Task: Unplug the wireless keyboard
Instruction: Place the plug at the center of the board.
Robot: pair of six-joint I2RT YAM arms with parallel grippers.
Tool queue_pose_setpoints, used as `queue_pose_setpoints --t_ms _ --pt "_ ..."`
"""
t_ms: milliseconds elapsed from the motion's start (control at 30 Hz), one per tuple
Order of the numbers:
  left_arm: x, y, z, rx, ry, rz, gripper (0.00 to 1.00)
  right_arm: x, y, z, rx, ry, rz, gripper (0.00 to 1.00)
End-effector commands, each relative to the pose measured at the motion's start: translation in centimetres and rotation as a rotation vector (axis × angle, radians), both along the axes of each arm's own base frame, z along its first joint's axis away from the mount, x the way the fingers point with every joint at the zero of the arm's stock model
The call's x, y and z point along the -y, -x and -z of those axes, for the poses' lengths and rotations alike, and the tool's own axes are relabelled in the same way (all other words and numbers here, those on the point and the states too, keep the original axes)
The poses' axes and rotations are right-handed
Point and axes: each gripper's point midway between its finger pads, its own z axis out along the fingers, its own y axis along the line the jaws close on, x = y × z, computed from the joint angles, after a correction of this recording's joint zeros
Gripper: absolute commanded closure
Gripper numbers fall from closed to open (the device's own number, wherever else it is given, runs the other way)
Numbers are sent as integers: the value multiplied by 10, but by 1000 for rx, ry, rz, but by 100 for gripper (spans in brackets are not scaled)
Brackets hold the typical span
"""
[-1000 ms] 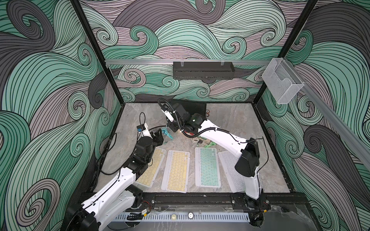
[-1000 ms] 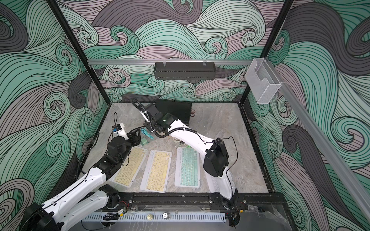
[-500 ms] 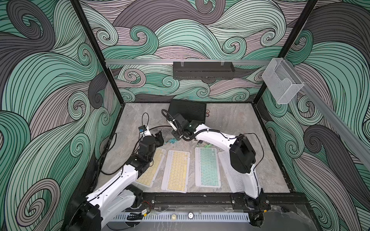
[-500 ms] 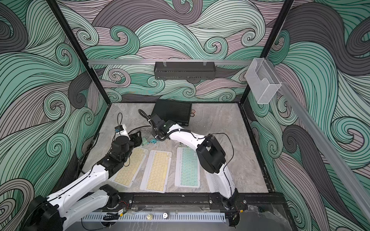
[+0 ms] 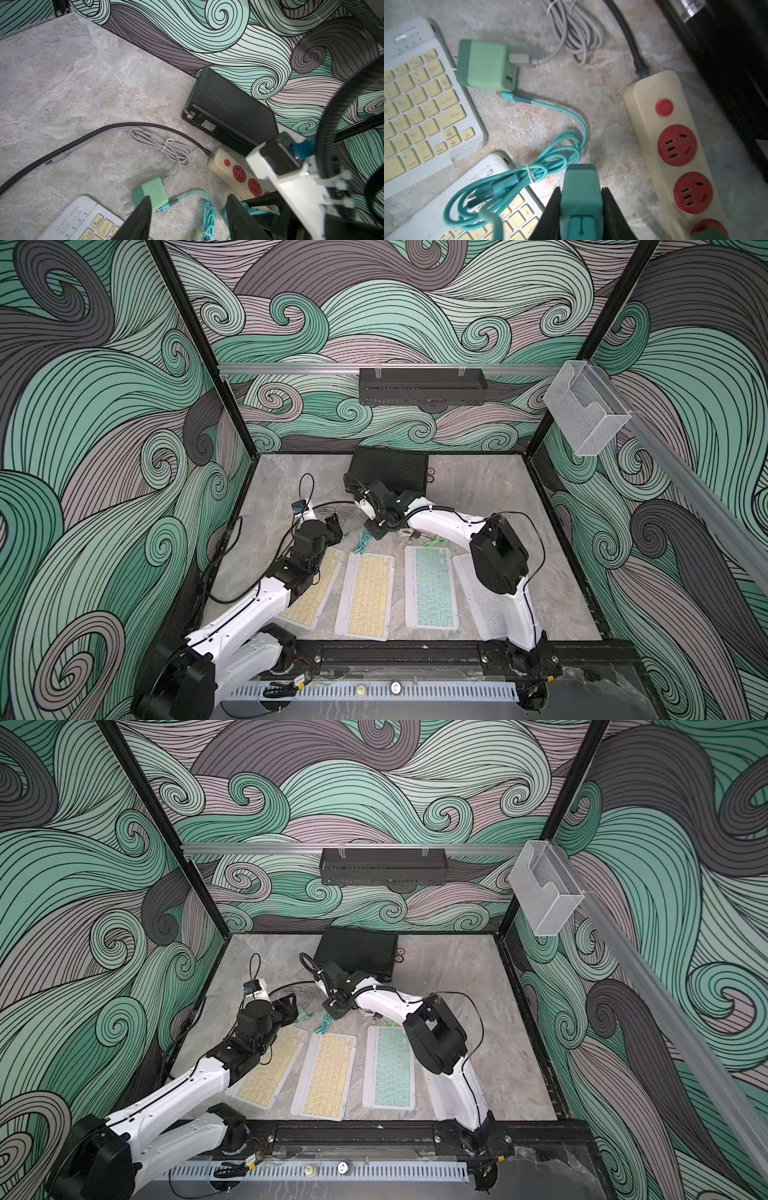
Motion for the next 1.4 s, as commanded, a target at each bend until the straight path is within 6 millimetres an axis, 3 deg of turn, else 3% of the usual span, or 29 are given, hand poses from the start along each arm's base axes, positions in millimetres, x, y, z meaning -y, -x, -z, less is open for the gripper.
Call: queue_pose_setpoints --t_ms 0,233,367,533,667,900,1167,1367 --pt "3 -7 -16 19 20 3 41 -1 5 11 -69 3 -25 100" --pt "4 -7 -14 13 22 6 41 -13 15 18 -147 -34 -65 94" --pt "4 -8 -13 7 23 5 41 -27 27 14 -205 -102 -110 87" --pt "3 -9 -12 6 23 4 41 -34 27 9 -214 -129 -122 82" --pt "3 -9 -12 4 24 2 41 -23 14 11 -158 -62 -86 66" --pt "4 -10 -10 -7 26 4 41 -1 -3 9 -118 -18 -53 48" --pt "3 -10 -9 -8 27 2 41 -1 -9 -1 -101 -34 -70 36" --pt "3 -11 -8 -13 30 2 41 -5 -14 -21 -83 -73 -58 35"
